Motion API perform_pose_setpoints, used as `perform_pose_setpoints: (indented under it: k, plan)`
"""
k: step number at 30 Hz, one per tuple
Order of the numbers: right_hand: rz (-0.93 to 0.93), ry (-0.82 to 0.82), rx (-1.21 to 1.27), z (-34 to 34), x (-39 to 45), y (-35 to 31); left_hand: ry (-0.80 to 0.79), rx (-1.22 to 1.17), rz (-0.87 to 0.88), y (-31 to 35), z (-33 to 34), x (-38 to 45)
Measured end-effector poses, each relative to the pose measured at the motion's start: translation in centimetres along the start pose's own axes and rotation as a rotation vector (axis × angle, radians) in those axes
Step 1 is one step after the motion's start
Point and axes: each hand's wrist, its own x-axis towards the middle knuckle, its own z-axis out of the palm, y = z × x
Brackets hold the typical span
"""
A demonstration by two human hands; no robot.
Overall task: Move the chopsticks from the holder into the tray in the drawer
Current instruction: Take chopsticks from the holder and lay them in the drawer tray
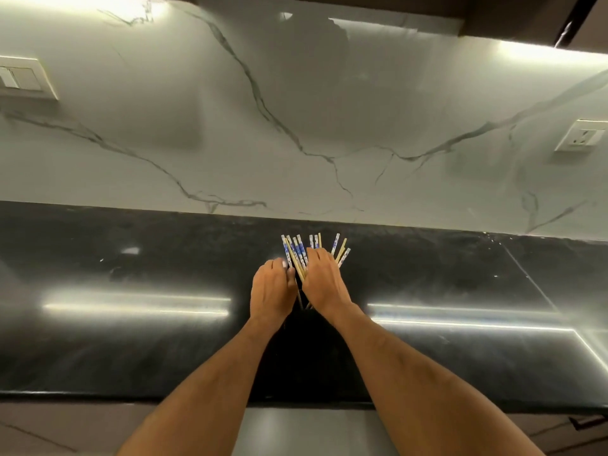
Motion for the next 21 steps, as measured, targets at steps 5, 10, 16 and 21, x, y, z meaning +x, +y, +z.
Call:
perform_pose_setpoints:
  k: [5,10,16,21]
  plan:
    - [0.117,0.04,0.132,1.2,1.9,-0.1,-0.112,-0.178,-0.185,-0.9,1.7,2.3]
    - [0.186,0.023,0.164,2.0,3.5,-0.1,-0.107,-0.322,-0.2,-0.9,2.7,3.3]
    - [0.238,-0.062,0.191,2.7,4.6,0.0,-0.082,-0.385,-0.203,-1.3,3.0,3.4]
    - [0.267,-0.048,0.217,2.8,4.9,0.1,-0.046,-0.37,-0.154,-0.7,2.8,3.1]
